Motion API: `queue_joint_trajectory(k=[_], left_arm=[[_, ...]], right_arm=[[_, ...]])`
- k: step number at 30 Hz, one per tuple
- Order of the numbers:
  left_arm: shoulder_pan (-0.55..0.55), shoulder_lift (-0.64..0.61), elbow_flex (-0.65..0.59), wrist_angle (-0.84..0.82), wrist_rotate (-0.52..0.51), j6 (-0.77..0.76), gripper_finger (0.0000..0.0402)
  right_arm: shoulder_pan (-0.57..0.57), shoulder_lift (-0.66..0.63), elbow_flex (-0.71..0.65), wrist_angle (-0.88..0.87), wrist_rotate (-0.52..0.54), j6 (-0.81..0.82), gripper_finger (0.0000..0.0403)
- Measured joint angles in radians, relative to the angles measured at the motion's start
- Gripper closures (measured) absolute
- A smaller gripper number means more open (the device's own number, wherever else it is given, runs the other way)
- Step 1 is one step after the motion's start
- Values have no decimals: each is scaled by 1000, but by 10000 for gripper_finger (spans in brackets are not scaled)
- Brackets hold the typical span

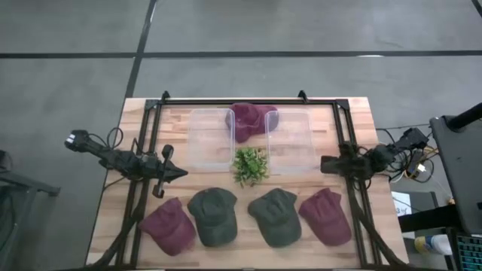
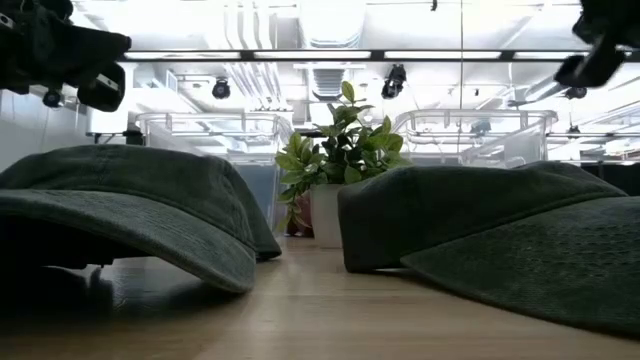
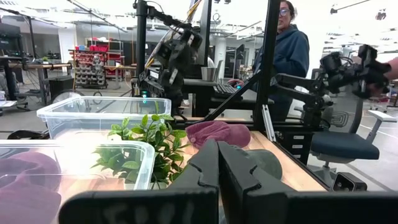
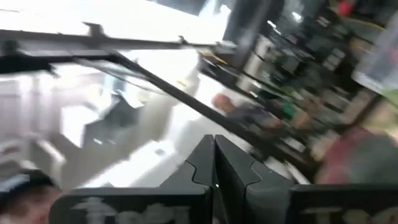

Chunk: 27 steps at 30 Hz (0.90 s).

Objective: Pick & Place hat
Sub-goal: Put the right black cap into the right transparent bin

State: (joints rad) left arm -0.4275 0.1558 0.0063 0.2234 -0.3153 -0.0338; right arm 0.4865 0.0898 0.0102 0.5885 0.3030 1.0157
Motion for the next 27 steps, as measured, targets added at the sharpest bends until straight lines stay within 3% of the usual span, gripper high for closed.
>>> queue_joint_trajectory(k=[6,11,18,21,27], left_arm=[[0,0,0,0,0,-3,402],[0,0,0,0,0,-4,402],[0,0,0,-2,0,-4,402],[0,0,0,-1,-7,-4,402],[0,0,0,9,-52,-54,402]], right_arm=[[0,91,31,64,-39,91,394],[0,291,189,57,-52,24,374],[0,603,498,10,-100,-163,295],[0,696,619,-95,-161,-194,253],[12,841,827,-87,-292,-245,182]])
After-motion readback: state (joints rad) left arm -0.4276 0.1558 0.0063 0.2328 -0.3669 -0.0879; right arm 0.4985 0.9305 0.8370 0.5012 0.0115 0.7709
